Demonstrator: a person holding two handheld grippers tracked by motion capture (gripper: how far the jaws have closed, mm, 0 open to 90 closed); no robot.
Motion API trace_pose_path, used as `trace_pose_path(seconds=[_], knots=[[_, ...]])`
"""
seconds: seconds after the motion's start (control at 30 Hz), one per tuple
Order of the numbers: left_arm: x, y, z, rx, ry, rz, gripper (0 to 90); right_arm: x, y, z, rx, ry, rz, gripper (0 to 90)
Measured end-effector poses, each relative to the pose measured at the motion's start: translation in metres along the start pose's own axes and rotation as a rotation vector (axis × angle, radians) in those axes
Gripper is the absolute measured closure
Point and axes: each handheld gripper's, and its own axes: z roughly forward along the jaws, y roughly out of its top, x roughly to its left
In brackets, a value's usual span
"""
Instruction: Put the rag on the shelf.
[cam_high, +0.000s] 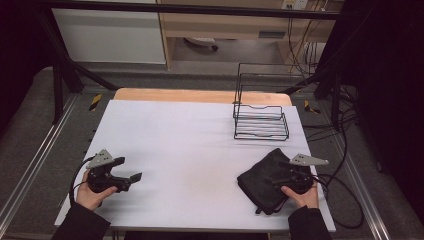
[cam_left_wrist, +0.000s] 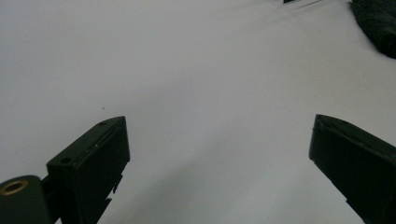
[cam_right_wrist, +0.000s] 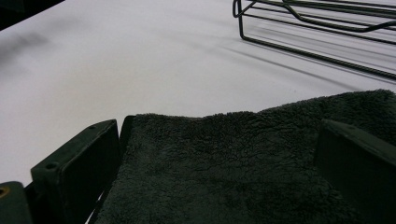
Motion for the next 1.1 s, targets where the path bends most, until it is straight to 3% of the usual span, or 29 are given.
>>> trace_pose_path(seconds=[0.43,1.1], knots=[[0.000,-0.003,0.000,0.010,0.010,-0.002,4.9,0.004,0.003,0.003,0.015,-0.001,-0.001,1.5],[0.000,-0.003,0.000,0.008,0.024,-0.009,6.6,0.029,0.011,0.021,0.048,-0.012,-0.025,2.3]])
